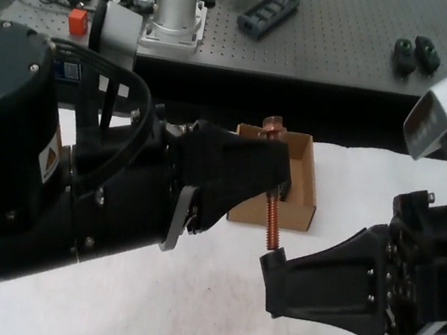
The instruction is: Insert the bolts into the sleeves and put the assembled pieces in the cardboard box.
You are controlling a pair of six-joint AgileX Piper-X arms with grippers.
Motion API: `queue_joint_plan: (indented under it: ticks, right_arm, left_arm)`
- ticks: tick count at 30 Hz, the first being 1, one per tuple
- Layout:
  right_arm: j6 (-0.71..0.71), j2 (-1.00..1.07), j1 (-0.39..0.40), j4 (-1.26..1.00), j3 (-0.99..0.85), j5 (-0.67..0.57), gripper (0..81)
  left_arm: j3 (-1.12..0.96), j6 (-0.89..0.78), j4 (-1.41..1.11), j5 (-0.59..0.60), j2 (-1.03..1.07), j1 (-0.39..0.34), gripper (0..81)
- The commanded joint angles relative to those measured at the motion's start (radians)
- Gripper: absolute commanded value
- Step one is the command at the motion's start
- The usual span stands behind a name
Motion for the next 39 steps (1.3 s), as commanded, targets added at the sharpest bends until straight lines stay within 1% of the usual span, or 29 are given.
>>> queue_joint_plan:
  ticks: [1, 5, 7, 11, 15, 22, 25, 26, 27, 31, 33, 37, 39]
  right_arm:
    - [0.024, 0.002, 0.003, -0.01, -0.008, 0.017, 0.3]
    - [0.019, 0.002, 0.003, -0.016, -0.008, 0.017, 0.3]
    - [0.019, 0.002, 0.003, -0.018, -0.008, 0.044, 0.3]
    - [0.019, 0.002, 0.003, -0.018, -0.008, 0.061, 0.3]
    - [0.019, 0.002, 0.003, -0.042, -0.008, 0.062, 0.3]
    - [0.019, 0.002, 0.003, -0.124, -0.008, 0.065, 0.3]
    - [0.019, 0.002, 0.003, -0.124, -0.008, 0.078, 0.3]
    - [0.019, 0.002, 0.003, -0.124, -0.008, 0.08, 0.3]
    - [0.019, 0.002, 0.003, -0.124, -0.008, 0.082, 0.3]
    - [0.019, 0.002, 0.003, -0.138, -0.008, 0.089, 0.3]
    - [0.019, 0.002, 0.003, -0.138, -0.008, 0.109, 0.3]
    - [-0.001, 0.002, -0.009, -0.169, -0.008, 0.17, 0.3]
    - [-0.004, 0.002, -0.027, -0.216, -0.008, 0.235, 0.3]
  left_arm:
    - [-0.008, -0.023, -0.026, 0.011, -0.003, 0.001, 0.6]
    - [-0.008, -0.023, -0.026, 0.011, -0.003, 0.001, 0.6]
    - [-0.008, -0.03, -0.026, 0.011, -0.003, 0.001, 0.6]
    - [-0.008, -0.039, -0.026, 0.011, -0.003, 0.001, 0.6]
    - [-0.008, -0.077, -0.026, 0.013, -0.003, 0.001, 0.6]
    - [-0.008, -0.13, -0.026, 0.086, -0.003, 0.001, 0.6]
    - [-0.008, -0.153, -0.026, 0.086, -0.003, 0.001, 0.6]
    - [-0.008, -0.156, -0.026, 0.086, -0.003, 0.001, 2.6]
    - [-0.008, -0.156, -0.026, 0.086, -0.003, 0.001, 7.8]
    - [-0.008, -0.156, -0.024, 0.086, -0.003, 0.001, 36.2]
    - [-0.008, -0.156, -0.024, 0.079, -0.003, 0.001, 44.0]
    - [-0.008, -0.147, -0.024, 0.055, -0.003, 0.001, 41.7]
    - [-0.008, -0.134, -0.024, 0.054, -0.003, 0.001, 41.0]
